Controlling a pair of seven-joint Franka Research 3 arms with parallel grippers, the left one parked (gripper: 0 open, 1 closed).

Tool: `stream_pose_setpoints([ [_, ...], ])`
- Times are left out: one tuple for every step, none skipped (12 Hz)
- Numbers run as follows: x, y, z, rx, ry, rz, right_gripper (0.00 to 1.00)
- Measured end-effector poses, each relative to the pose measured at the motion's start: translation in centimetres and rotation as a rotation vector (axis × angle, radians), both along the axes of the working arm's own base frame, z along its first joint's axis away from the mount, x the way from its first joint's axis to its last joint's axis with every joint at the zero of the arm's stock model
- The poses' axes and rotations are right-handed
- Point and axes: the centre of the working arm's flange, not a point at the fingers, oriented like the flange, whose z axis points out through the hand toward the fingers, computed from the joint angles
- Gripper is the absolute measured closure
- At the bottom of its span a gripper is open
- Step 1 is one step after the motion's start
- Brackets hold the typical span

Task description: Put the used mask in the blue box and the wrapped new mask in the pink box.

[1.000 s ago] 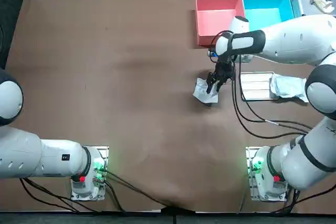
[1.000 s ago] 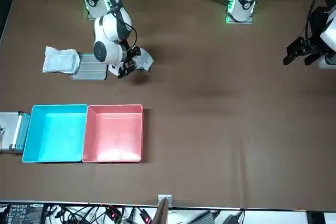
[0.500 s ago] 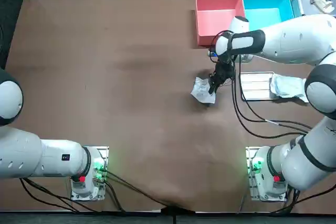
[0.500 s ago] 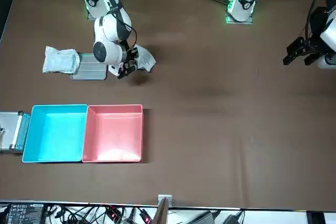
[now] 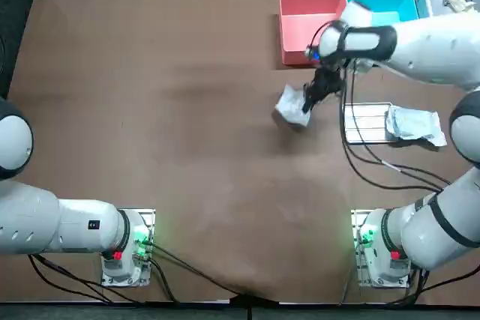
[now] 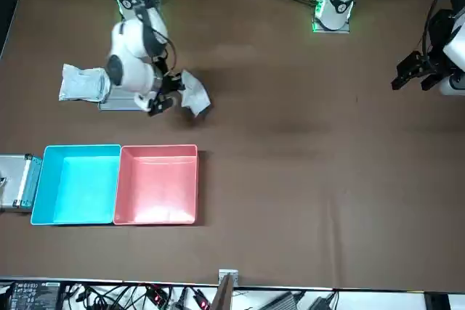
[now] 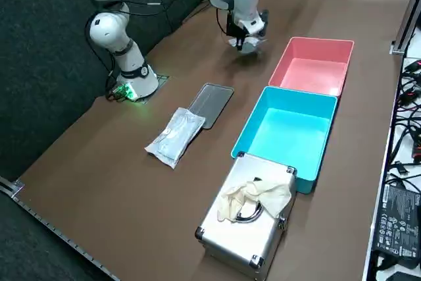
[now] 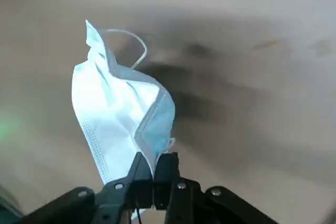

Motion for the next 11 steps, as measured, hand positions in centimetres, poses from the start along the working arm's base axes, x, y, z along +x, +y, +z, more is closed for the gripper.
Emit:
stream_pose_setpoints([
  [1.5,-1.7,2.0,0.022,-0.013,-0.036,0.98],
  [3.1,-3.6,4.5,0.049,-0.015,-0.069,0.98],
  [4.8,-5.9,7.1,0.077,-0.016,-0.101,0.98],
  [6.5,-8.3,9.8,0.102,-0.024,-0.135,0.98],
  [8.1,-10.9,12.1,0.120,-0.046,-0.174,0.98],
  [10.8,-16.3,15.2,0.127,-0.108,-0.259,0.98],
  [11.9,-19.0,16.2,0.118,-0.138,-0.298,0.98],
  [13.0,-21.3,16.8,0.107,-0.162,-0.329,0.98],
  [14.1,-23.3,17.3,0.097,-0.184,-0.357,0.98],
  [15.4,-25.1,17.5,0.088,-0.201,-0.381,0.98],
  [16.6,-26.9,17.4,0.073,-0.214,-0.399,0.98],
])
